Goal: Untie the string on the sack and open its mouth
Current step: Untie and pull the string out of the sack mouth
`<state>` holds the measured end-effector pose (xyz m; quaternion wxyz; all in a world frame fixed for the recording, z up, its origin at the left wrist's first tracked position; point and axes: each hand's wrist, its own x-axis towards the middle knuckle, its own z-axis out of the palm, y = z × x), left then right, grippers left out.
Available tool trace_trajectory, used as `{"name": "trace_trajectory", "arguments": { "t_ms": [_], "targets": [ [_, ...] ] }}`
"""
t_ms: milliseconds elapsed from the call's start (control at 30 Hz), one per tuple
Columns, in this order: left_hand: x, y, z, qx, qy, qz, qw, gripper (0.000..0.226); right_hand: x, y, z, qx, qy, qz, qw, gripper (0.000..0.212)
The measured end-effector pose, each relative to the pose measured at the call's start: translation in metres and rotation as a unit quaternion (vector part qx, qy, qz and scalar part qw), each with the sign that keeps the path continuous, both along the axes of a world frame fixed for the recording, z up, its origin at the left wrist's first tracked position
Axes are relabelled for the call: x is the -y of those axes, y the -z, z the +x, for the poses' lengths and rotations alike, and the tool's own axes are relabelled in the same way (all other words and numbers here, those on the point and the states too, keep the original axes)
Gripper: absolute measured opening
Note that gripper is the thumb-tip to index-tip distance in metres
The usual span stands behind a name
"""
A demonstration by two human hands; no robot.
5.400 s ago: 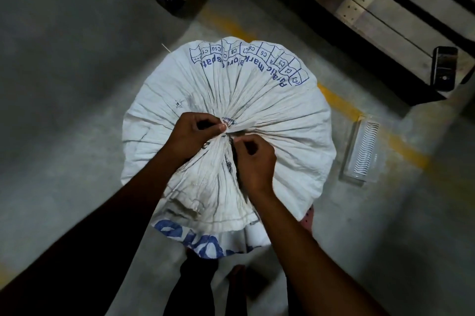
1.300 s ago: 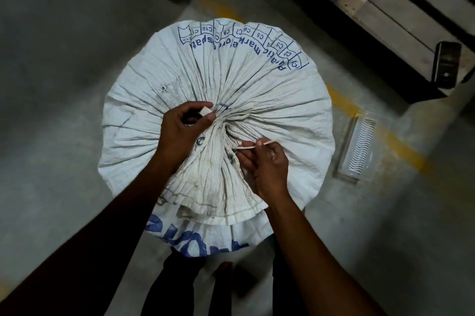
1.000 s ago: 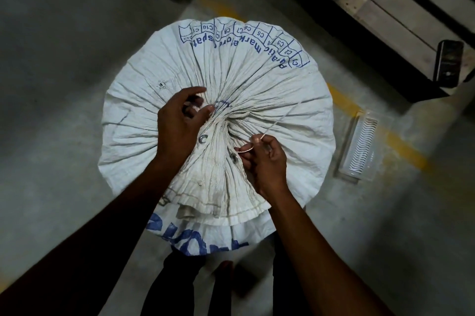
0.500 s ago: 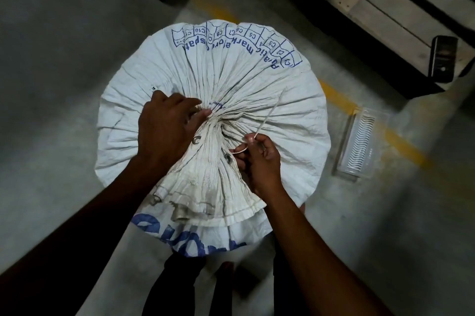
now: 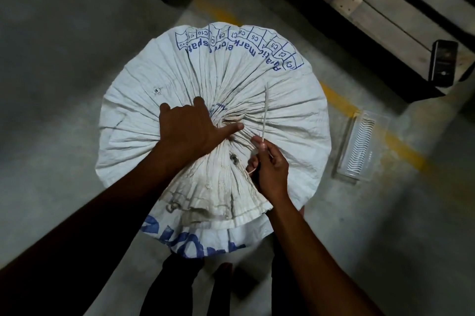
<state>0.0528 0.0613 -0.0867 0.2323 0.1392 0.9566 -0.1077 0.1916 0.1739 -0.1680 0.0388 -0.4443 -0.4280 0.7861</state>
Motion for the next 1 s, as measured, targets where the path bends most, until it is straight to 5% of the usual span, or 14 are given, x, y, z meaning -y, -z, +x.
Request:
{"name": "trace_trajectory", "arguments": {
  "t_ms": [167, 433, 767, 900, 1000],
  "targets": [
    [-0.011, -0.005, -0.006, 0.047, 0.026, -0.049, 0.997, 0.124, -0.003, -0.007, 0.004, 0.037, 0.016, 0.027, 0.999, 0.025],
    [-0.006, -0.004, -0.009, 0.054, 0.045, -0.032, 0.997, 0.101, -0.007, 0.001, 0.006, 0.099, 0.038, 0.087, 0.991, 0.025],
    [0.008, -0.01, 0.006, 0.064, -0.034, 0.084, 0.994, 0.074, -0.033, -0.004, -0.013, 0.109, 0.049, 0.205, 0.971, 0.032],
    [0.002, -0.009, 0.005, 0.08, -0.048, 0.107, 0.99, 0.081, -0.037, -0.004, -0.017, 0.101, 0.054, 0.229, 0.967, 0.025],
    [-0.002, 0.0, 0.011, 0.087, -0.105, 0.088, 0.987, 0.107, -0.024, -0.012, -0.021, 0.067, 0.025, 0.237, 0.969, 0.023]
  ]
}}
